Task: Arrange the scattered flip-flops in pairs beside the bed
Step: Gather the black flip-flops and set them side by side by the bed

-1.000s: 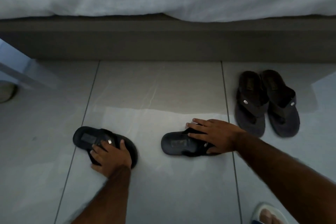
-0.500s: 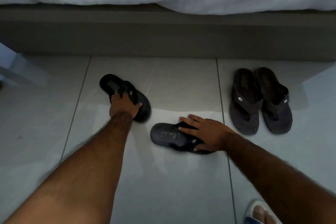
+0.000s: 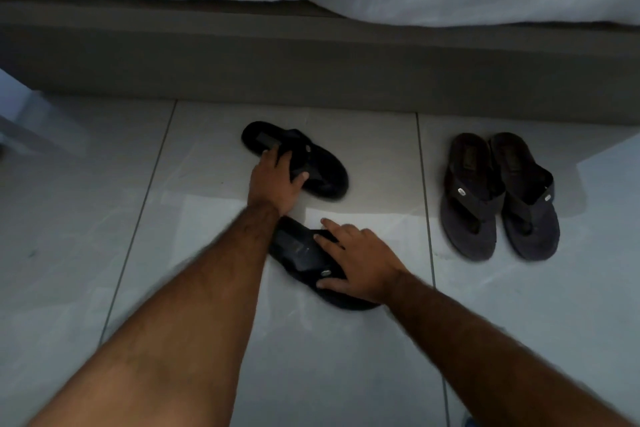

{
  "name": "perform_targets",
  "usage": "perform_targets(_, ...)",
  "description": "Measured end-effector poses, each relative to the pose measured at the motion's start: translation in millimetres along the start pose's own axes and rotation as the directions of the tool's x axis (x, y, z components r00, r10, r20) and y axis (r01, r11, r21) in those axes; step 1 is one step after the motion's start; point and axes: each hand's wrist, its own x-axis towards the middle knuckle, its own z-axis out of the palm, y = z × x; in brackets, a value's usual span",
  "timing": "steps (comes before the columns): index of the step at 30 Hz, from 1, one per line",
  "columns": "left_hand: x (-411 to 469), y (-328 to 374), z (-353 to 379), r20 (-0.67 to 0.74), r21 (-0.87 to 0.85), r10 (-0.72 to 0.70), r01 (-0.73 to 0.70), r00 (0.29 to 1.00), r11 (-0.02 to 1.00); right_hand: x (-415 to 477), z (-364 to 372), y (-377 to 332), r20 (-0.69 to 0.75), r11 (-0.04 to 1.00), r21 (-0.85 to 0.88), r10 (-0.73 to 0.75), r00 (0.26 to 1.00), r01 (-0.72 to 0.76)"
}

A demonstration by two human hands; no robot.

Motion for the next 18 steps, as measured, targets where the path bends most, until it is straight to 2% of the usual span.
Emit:
perform_targets(3,-54.0,3.3,19.6,-0.333,-0.173,-0.135,0.080,0.933,0.982,20.0,-20.2,10.2,-0.284,0.986,0.118,0.147,0.947,-0.118)
perform_targets(5,-100.1,16.9,45.0,-0.394,-0.192,-0.164,0.093,0.904,0.977,41.3,-38.5,24.3,-0.323,0.974,0.121,0.222,0.920,-0.193)
perform_targets(7,-143.4,37.6,74.2,-0.341,-0.157,-0.109,0.058,0.934,0.986,64.3,-56.0,36.6,-0.219,0.972,0.041,0.237,0.947,-0.233)
perform_targets(10,-180.6,56.5,107.0,-0.208,-0.056,-0.107,0.097,0.972,0.994,90.3,-69.1,43.6,0.000,0.976,-0.045,0.211,0.978,-0.211)
perform_targets(14,-173.1,36.0,104.0,-0.171,0.062,-0.115,0.127,0.979,0.990,95.7,-65.2,42.6,0.267,0.966,0.063,0.226,0.937,-0.251)
perform_targets(16,-158.9,19.2,90.0,-0.181,0.086,-0.115,0.132,0.977,0.987,88.7,-58.7,42.1,0.276,0.963,0.044,0.243,0.930,-0.265)
perform_targets(18,-140.7,0.0,72.1,-0.143,0.118,-0.134,0.152,0.981,0.981,78.2,-52.3,39.4,0.221,0.962,-0.005,0.269,0.938,-0.274)
